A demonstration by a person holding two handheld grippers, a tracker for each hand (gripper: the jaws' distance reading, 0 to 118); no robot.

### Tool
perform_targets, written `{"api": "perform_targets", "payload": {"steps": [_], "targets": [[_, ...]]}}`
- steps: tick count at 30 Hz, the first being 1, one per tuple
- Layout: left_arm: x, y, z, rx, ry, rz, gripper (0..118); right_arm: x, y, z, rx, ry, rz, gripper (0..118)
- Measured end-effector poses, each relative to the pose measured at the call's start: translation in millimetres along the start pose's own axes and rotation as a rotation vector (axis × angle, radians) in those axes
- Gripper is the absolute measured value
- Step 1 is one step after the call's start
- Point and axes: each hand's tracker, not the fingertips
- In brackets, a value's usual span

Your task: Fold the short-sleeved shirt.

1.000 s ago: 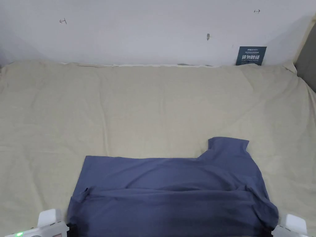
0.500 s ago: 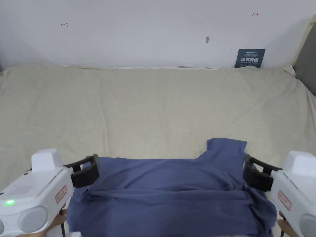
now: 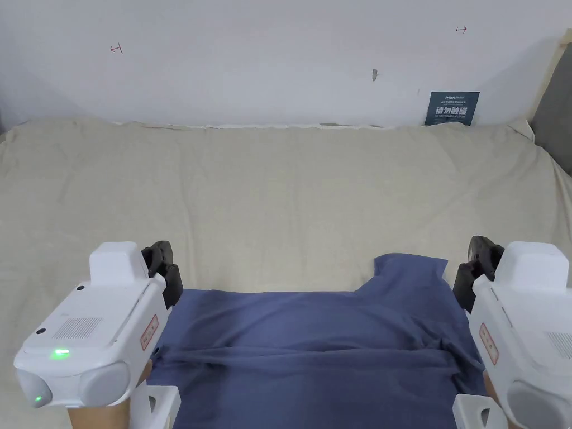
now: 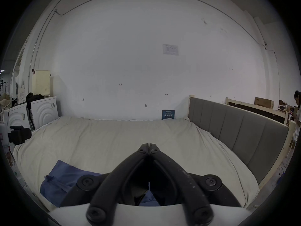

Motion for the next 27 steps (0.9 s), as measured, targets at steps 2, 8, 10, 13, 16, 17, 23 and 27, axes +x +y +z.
{"api": "perform_targets", "payload": {"steps": [2,8,10,13,16,17,23,27], "targets": [[-2,0,-8,-0.027,0.005,-0.057,0,-1,-1,-5,-0.01,0.001,0.004,2],[-19,2,-66,-0.189,-0.026,-0.068,0,0,-1,-26,-0.031,0.021,0.007,1],[-30,2,-94,-0.264,-0.028,-0.058,0,-3,1,-35,-0.04,0.02,0.014,1],[-49,-3,-137,-0.365,-0.059,-0.032,0,-4,3,-48,-0.05,0.016,0.02,1],[-69,-14,-180,-0.485,-0.068,0.028,16,-4,1,-65,-0.063,0.0,0.019,1],[-76,-20,-193,-0.538,-0.06,0.055,36,-4,1,-70,-0.071,-0.003,0.015,1],[-85,-67,-245,-0.713,0.028,0.014,116,-2,-11,-101,-0.135,-0.025,-0.007,1],[-86,-102,-269,-0.775,0.045,0.017,94,1,-22,-119,-0.189,-0.053,-0.012,2]]}}
